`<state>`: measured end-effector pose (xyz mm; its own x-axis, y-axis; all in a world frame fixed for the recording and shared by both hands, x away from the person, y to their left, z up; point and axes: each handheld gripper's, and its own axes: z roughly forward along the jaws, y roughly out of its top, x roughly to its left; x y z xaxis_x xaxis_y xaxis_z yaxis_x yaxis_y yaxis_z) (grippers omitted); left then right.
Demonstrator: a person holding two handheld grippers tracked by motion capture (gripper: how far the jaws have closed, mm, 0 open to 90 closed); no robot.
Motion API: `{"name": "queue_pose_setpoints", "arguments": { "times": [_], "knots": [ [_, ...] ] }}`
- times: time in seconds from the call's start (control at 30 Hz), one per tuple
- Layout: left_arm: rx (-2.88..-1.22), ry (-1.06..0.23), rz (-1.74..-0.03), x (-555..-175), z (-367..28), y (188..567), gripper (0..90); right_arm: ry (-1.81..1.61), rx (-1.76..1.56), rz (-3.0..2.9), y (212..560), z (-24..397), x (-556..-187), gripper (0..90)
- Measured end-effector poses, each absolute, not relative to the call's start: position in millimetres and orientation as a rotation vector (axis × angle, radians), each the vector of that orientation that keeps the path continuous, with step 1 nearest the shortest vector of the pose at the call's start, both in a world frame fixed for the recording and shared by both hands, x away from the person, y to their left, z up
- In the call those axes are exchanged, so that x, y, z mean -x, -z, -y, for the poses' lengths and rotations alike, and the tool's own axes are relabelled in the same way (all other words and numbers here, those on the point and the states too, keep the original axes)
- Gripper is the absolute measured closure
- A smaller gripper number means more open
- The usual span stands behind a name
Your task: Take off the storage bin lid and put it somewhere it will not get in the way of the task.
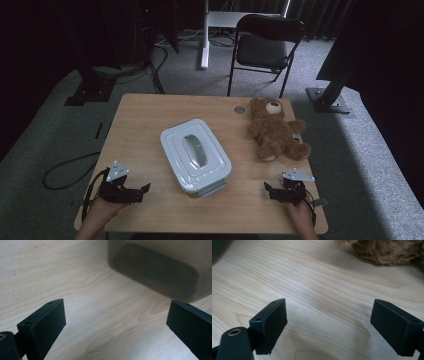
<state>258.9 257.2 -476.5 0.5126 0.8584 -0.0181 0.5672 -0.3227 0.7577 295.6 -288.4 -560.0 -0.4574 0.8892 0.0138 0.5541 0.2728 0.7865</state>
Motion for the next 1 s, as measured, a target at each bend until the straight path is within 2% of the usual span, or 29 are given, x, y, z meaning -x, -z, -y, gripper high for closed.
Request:
{"name": "queue_pose_setpoints", "arguments": {
  "times": [0.43, 0.67, 1.0],
  "knots": [
    [-2.027, -0.508, -1.076, -261.5, -236.7, 445.4, 3.1, -0.971, -1.352, -2.140, 561.9, 287.4, -300.0, 13.2],
    [-2.037, -0.468, -1.010, -270.5, -219.1, 422.1, 3.1, -0.943, -1.385, -2.112, 562.0, 287.0, -300.6, 13.2],
    [-2.052, -0.401, -0.934, -284.7, -185.2, 408.9, 4.6, -0.943, -1.385, -2.113, 562.1, 287.1, -300.7, 12.8]
  ]
}}
